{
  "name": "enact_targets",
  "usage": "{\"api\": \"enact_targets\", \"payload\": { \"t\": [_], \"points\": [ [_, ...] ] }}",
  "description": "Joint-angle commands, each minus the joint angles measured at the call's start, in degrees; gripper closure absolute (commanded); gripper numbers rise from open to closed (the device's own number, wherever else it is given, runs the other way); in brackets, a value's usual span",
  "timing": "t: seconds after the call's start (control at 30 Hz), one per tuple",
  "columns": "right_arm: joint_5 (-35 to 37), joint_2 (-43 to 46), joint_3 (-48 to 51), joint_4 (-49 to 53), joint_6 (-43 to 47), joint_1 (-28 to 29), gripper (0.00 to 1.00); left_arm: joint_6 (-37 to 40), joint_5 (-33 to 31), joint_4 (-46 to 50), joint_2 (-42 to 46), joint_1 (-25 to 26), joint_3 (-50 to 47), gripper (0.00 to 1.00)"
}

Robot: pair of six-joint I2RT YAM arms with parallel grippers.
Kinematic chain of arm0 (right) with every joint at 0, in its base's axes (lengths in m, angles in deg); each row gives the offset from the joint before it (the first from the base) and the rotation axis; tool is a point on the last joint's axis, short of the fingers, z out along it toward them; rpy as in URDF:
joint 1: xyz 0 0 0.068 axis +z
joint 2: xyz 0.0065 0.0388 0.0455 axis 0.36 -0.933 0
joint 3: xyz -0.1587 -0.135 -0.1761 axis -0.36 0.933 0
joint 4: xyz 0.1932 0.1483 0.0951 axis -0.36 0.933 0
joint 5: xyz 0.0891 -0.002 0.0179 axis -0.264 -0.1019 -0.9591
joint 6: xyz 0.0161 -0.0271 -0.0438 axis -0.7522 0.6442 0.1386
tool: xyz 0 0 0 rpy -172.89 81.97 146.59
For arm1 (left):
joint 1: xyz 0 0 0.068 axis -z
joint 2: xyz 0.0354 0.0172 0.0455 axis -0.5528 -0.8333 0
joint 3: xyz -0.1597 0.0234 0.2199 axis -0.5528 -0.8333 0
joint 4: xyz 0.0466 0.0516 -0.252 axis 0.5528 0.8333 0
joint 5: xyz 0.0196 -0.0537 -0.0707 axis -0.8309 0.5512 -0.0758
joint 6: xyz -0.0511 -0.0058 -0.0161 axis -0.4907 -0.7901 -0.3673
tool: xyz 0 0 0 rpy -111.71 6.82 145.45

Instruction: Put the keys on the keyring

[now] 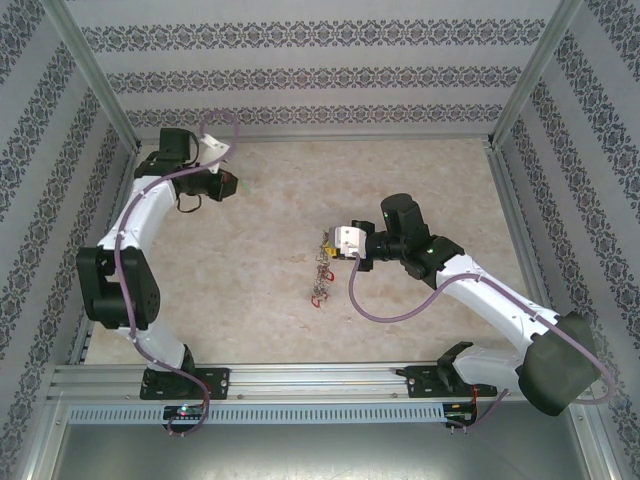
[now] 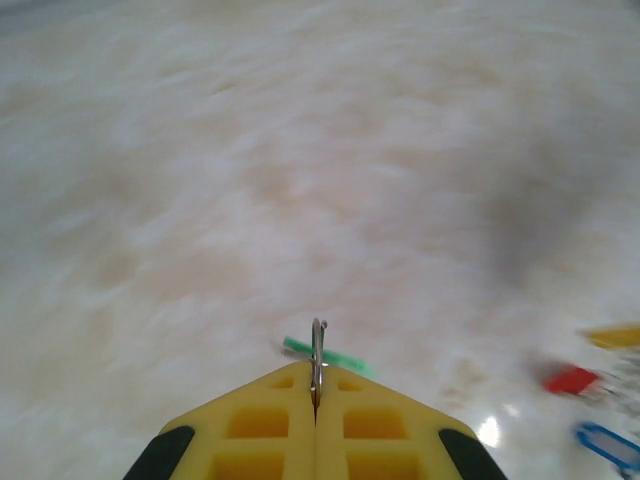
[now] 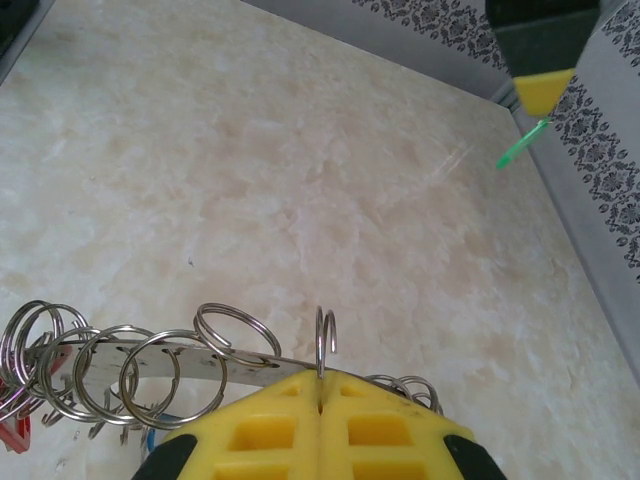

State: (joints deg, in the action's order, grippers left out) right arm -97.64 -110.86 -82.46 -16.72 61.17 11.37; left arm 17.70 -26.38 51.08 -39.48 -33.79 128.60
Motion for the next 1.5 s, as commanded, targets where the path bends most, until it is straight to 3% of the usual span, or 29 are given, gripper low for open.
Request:
{"api": "enact_targets", "payload": {
  "t": [0.0, 0.1, 0.27, 0.57, 0.73, 0.93, 1.47],
  "points": [
    [-2.45, 0.21, -0.70, -0.18, 0.52, -0.34, 1.00, 16.21, 15.01, 5.77, 0.24, 3.23, -0.24, 1.00],
    [-3.92, -0.24, -1.23, 0.29, 0.60, -0.74, 1.00, 22.84, 14.25, 6.25, 3.46, 7.78, -2.80, 1.00],
    [-8.63, -1.01, -1.38, 1.15, -0.43, -0.98, 1.00, 22.36, 14.09, -8.92, 11.05, 13.68, -12.23, 1.00],
    [-16.42, -0.88, -1.28, 1.28, -6.45, -1.00, 1.00, 33.53, 14.23, -11.47, 10.74, 23.18, -11.66, 1.00],
    [-15.54, -0.70, -0.91, 2.94, -5.29, -1.62, 1.00, 43.39, 13.80, -9.73, 9.77, 25.93, -11.70, 1.00],
    [-15.09, -1.12, -1.03, 4.15, -3.80, -2.10, 1.00, 49.13, 10.72, -5.31, 9.57, 29.84, -10.11, 1.00],
    [-17.87, -1.74, -1.34, 3.82, -5.11, -4.95, 1.00, 52.60, 7.17, -4.65, 10.63, 32.70, -12.67, 1.00]
  ]
}}
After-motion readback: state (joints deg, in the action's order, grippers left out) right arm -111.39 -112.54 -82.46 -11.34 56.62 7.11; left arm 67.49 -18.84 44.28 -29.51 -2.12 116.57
